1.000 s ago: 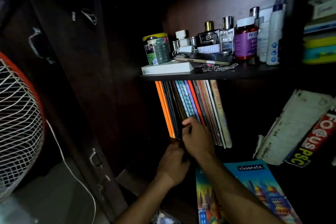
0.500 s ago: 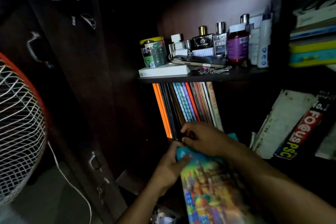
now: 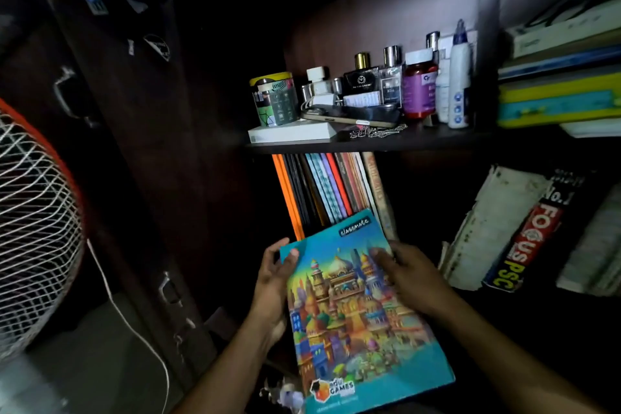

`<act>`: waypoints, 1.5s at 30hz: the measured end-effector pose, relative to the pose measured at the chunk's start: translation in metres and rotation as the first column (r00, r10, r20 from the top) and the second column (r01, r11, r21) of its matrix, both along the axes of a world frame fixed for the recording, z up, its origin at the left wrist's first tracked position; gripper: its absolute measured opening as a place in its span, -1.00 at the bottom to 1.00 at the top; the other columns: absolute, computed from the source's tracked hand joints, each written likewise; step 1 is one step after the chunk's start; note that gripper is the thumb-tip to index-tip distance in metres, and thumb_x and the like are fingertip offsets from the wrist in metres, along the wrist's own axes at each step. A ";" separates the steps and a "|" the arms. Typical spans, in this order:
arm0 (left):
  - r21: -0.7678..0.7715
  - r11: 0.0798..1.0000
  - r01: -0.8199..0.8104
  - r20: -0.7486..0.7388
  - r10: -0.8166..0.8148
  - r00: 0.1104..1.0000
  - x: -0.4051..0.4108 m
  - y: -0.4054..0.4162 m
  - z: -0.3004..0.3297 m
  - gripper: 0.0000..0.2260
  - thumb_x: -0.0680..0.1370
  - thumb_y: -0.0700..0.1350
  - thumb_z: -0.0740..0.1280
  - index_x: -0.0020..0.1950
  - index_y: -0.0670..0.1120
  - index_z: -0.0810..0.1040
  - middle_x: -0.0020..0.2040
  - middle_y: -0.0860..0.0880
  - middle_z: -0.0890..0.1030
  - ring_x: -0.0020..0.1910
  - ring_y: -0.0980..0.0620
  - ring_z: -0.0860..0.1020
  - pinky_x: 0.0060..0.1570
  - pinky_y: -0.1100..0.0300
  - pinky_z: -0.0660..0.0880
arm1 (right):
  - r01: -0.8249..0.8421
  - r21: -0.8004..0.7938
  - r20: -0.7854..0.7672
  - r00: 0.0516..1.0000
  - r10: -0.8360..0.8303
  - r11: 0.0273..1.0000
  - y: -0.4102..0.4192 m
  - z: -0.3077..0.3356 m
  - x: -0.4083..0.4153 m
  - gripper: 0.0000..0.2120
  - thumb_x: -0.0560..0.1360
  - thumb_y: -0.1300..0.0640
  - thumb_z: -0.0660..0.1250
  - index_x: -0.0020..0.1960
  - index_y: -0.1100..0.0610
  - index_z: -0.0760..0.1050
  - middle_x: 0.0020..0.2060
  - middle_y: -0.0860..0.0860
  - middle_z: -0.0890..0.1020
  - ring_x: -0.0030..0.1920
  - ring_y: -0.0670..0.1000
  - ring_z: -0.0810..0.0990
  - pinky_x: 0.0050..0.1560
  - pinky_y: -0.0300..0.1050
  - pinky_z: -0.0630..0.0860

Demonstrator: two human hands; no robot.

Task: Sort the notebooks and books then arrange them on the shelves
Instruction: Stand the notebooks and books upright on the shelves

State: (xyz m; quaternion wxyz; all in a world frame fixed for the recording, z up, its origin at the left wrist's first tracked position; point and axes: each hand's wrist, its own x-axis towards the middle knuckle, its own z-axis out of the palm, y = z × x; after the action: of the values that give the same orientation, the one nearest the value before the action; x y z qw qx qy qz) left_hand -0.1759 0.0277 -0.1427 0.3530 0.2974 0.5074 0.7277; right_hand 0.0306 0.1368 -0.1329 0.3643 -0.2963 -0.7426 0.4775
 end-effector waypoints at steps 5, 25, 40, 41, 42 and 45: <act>-0.209 0.951 0.229 -0.294 -0.285 0.912 0.015 -0.005 -0.004 -0.58 0.50 -0.07 0.52 0.31 -0.13 0.55 0.21 -0.19 0.66 0.19 -0.21 0.63 0.25 -0.22 0.52 | 0.189 -0.015 -0.358 0.916 -0.181 0.982 0.003 0.011 0.007 -0.74 0.66 -0.07 0.19 0.13 0.05 0.56 -0.09 -0.08 0.73 -0.14 -0.12 0.72 -0.21 -0.24 0.61; 0.086 0.835 -0.544 -0.143 0.551 0.822 0.003 -0.005 -0.004 -0.64 0.56 0.16 0.36 0.34 0.17 0.47 0.16 0.15 0.67 0.18 0.02 0.63 0.21 -0.21 0.54 | 0.034 0.215 0.371 0.922 -0.114 0.976 -0.014 -0.012 -0.039 -0.22 0.63 -0.05 0.29 0.65 0.04 -0.11 0.62 -0.04 -0.11 0.61 -0.01 -0.01 0.49 -0.21 0.05; 0.116 0.787 -0.606 -0.124 0.617 0.777 0.002 -0.001 -0.008 -0.70 0.62 0.05 0.34 0.36 0.17 0.46 0.15 0.16 0.66 0.14 0.07 0.64 0.16 -0.13 0.58 | 0.128 0.089 0.293 0.944 -0.149 0.988 -0.025 -0.018 -0.103 -0.07 0.55 0.02 0.36 0.64 -0.03 -0.25 0.62 0.00 -0.13 0.60 0.07 0.01 0.55 -0.03 0.13; 0.119 0.775 -0.620 -0.127 0.632 0.765 0.003 -0.001 -0.009 -0.70 0.62 0.05 0.33 0.36 0.18 0.46 0.15 0.16 0.66 0.14 0.07 0.64 0.15 -0.10 0.59 | 0.100 0.108 0.300 0.945 -0.128 0.989 -0.023 -0.019 -0.104 -0.06 0.55 0.02 0.37 0.64 -0.04 -0.25 0.61 -0.02 -0.11 0.59 0.07 0.04 0.56 -0.03 0.15; 0.131 0.765 -0.630 -0.131 0.644 0.754 0.004 -0.001 -0.008 -0.70 0.63 0.04 0.33 0.36 0.16 0.47 0.14 0.16 0.66 0.13 0.08 0.64 0.12 -0.04 0.59 | 0.079 0.122 0.307 0.945 -0.114 0.989 -0.019 -0.020 -0.103 -0.05 0.54 0.01 0.38 0.63 -0.06 -0.25 0.59 -0.03 -0.07 0.58 0.06 0.06 0.56 0.00 0.18; 0.144 0.753 -0.642 -0.139 0.658 0.740 0.004 -0.002 -0.009 -0.72 0.64 -0.04 0.33 0.36 0.09 0.49 0.13 0.14 0.66 0.12 0.11 0.64 0.05 0.06 0.58 | 0.026 0.119 0.301 0.952 -0.061 0.993 -0.010 -0.021 -0.098 -0.10 0.54 0.05 0.38 0.64 -0.08 -0.17 0.52 -0.06 0.07 0.52 0.02 0.19 0.50 -0.02 0.29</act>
State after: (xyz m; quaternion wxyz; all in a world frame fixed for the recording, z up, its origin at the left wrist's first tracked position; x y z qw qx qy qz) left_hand -0.1715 0.0252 -0.1515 0.0162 0.1814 0.5771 0.7961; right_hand -0.0675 0.1268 -0.1542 0.2725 -0.3613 -0.8091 0.3749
